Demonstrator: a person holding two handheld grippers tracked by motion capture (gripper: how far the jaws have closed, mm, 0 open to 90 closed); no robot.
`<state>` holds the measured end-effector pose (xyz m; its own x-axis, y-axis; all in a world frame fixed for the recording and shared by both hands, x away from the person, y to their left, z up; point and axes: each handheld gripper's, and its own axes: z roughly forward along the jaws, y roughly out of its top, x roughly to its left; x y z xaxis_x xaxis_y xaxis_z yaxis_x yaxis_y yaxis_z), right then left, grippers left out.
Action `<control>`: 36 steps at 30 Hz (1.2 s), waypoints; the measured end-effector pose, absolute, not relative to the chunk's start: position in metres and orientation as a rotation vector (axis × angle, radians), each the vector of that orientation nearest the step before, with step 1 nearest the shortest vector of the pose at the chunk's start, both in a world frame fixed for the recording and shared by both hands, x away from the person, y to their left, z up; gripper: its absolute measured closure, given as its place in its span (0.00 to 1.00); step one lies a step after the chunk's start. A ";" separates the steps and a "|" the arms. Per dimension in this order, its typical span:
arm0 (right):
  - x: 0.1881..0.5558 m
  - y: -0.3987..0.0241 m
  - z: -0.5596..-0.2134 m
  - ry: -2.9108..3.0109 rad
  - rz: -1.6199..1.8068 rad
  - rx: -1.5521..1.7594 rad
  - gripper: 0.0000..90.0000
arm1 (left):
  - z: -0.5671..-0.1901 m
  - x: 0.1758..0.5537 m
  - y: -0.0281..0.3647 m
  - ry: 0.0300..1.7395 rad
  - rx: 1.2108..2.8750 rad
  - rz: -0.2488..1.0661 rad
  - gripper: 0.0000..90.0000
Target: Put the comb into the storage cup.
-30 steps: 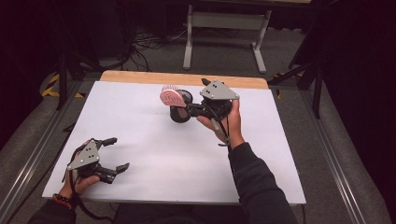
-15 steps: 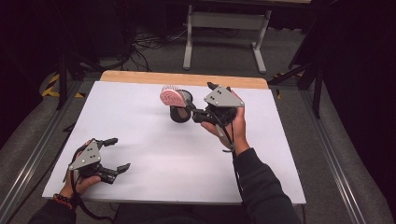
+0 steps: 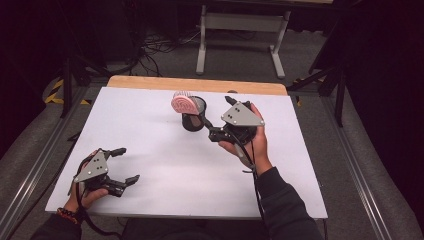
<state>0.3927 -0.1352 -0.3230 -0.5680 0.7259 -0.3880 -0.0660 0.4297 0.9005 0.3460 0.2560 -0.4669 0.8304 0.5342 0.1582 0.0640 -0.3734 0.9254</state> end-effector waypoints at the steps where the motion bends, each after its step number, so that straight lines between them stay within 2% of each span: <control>1: 0.392 -0.136 -0.324 1.866 1.220 0.560 0.17 | -0.467 0.346 0.256 0.447 1.907 0.532 0.05; 36: 0.359 -0.178 -0.373 1.806 1.170 0.578 0.15 | -0.468 0.346 0.252 0.441 1.925 0.532 0.05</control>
<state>0.3589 -0.1783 -0.3725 -0.5024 0.7544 -0.4225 -0.0771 0.4476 0.8909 0.3463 0.2519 -0.4680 0.8337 0.5270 0.1651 0.0642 -0.3894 0.9188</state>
